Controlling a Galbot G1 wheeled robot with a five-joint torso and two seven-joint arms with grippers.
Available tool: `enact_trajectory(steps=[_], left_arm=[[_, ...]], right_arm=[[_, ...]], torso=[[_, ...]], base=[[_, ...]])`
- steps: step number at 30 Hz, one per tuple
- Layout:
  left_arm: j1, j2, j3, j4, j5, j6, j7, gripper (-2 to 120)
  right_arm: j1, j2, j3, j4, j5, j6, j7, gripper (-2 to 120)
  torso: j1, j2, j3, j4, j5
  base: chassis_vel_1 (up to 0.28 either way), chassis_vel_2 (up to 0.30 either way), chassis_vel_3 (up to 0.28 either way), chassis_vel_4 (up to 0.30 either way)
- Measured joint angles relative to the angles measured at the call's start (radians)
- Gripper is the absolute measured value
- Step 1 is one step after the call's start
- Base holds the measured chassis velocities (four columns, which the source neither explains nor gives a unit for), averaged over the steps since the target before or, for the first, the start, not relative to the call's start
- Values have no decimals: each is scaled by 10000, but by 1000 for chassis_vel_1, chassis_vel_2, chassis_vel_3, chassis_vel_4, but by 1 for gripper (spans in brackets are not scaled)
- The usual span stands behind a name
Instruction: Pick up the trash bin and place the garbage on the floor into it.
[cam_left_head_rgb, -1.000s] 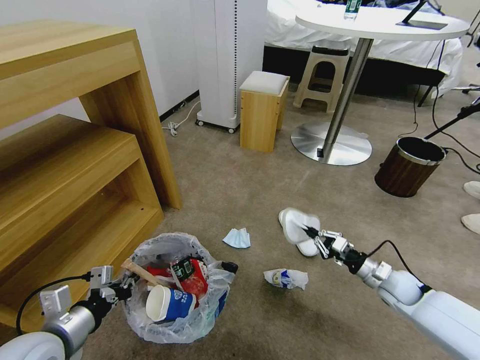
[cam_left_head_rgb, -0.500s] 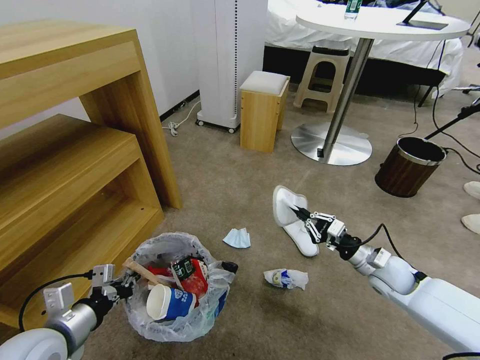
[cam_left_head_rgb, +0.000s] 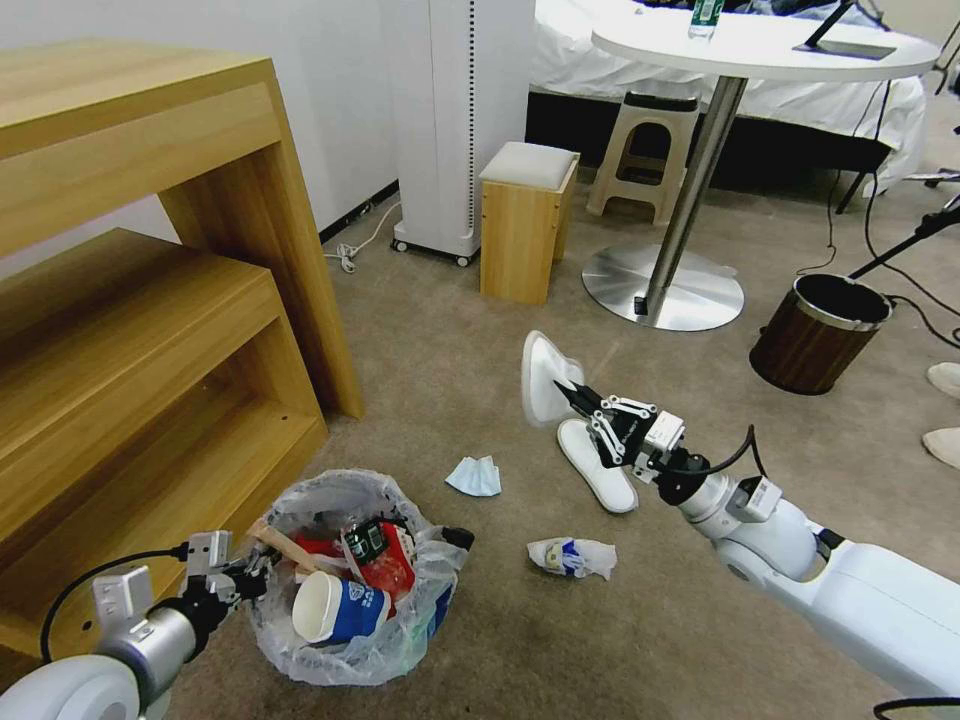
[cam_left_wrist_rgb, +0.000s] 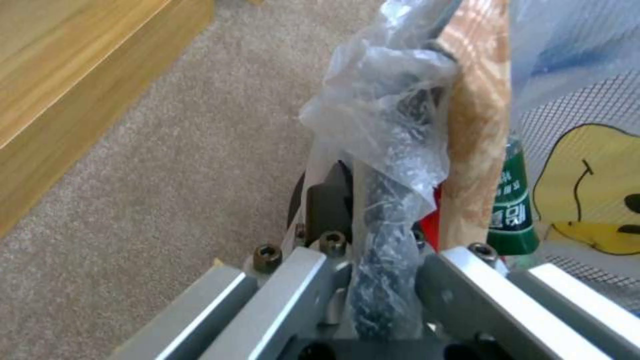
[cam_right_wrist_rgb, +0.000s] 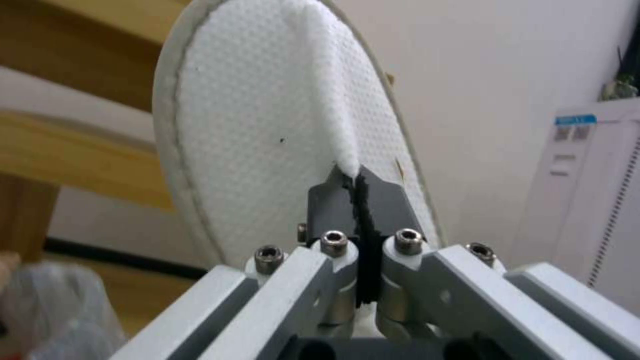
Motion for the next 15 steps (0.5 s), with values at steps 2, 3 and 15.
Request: enact_trajectory(steps=[2, 3, 15], left_arm=[[-7, -12, 15, 21, 20, 0, 0, 0], [-18, -28, 23, 31, 29, 1, 1, 0], [-169, -74, 82, 25, 38, 1, 23, 0]], right_arm=[[120, 22, -104, 89, 43, -12, 29, 0], [262, 68, -216, 157, 91, -19, 42, 0], [1633, 1027, -1717, 68, 630, 12, -152, 0]], torso=[[0, 0, 0, 0, -1], [-1, 0, 0, 1, -2], [0, 0, 0, 1, 1]], base=[[0, 0, 0, 0], [0, 0, 0, 0], [0, 0, 0, 0]])
